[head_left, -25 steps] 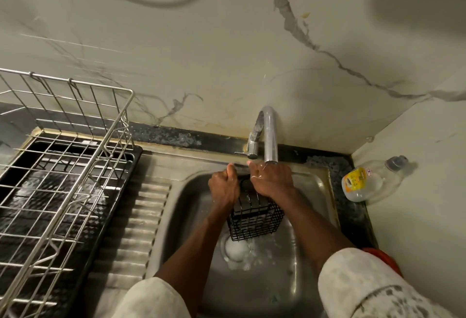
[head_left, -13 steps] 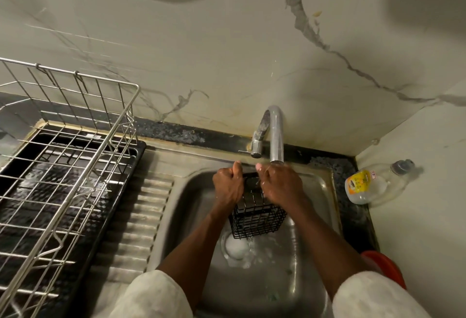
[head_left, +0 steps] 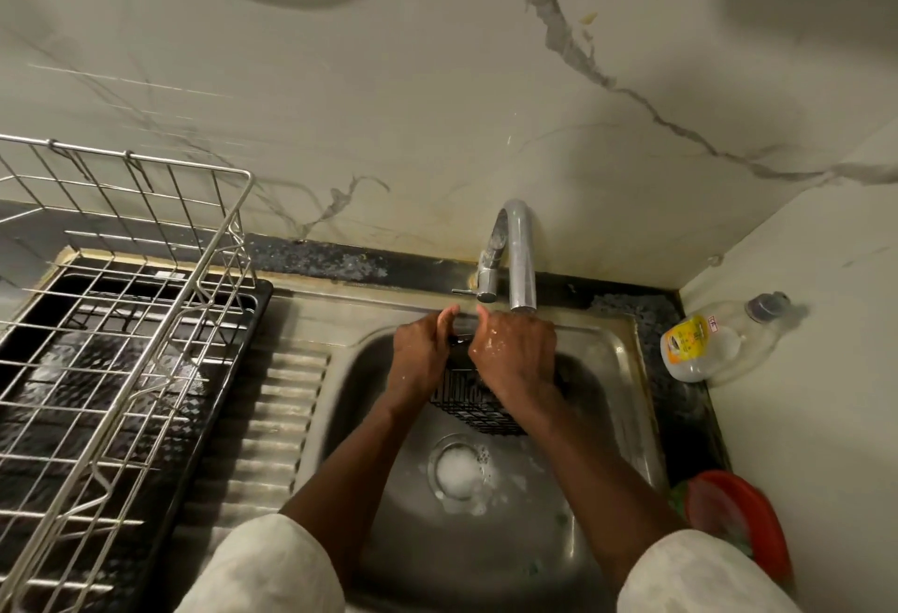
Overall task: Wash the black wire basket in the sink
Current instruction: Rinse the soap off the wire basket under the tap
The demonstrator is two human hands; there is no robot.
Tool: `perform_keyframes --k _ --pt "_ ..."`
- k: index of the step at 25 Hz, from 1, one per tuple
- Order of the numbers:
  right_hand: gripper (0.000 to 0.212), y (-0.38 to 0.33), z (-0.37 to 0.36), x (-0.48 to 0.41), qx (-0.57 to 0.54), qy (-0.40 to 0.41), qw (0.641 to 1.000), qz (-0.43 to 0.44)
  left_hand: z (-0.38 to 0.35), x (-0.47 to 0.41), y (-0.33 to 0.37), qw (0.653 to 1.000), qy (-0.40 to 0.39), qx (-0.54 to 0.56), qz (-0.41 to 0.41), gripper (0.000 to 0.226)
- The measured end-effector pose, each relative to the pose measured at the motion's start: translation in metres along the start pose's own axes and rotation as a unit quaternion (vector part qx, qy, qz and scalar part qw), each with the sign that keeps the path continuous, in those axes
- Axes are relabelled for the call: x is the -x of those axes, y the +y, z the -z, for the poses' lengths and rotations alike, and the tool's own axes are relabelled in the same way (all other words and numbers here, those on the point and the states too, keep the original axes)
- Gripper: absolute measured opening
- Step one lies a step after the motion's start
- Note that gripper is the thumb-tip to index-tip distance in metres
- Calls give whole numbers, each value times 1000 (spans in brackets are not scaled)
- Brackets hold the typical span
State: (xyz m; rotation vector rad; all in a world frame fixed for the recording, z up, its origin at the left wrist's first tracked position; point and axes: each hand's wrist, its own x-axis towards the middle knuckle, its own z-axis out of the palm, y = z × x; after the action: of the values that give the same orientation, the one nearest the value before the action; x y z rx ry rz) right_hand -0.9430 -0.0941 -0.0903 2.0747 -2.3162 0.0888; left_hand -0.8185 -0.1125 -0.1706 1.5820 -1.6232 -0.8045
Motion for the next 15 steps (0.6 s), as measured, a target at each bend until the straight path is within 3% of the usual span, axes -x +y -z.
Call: perform_keyframes --k 2,4,7,9,10,13,15 --pt "27 -18 -7 5 -31 -6 999 41 9 0 -9 1000 -21 -15 -4 26" --pt "32 -32 -17 10 -52 -28 997 59 10 12 -7 999 -39 27 -10 19" --pt "55 -32 -27 6 -173 3 985 10 1 25 14 978 12 159 132 31" --pt "55 -21 -31 7 -297 69 952 -6 -8 18 31 972 54 108 201 51" --pt "53 -10 -33 10 -331 76 940 13 -12 14 35 975 58 92 193 57" --pt "58 38 -49 22 -389 -5 921 10 -14 10 42 981 26 134 141 52" --pt "72 67 -60 27 -352 -76 928 -100 -12 10 32 969 23 169 178 40"
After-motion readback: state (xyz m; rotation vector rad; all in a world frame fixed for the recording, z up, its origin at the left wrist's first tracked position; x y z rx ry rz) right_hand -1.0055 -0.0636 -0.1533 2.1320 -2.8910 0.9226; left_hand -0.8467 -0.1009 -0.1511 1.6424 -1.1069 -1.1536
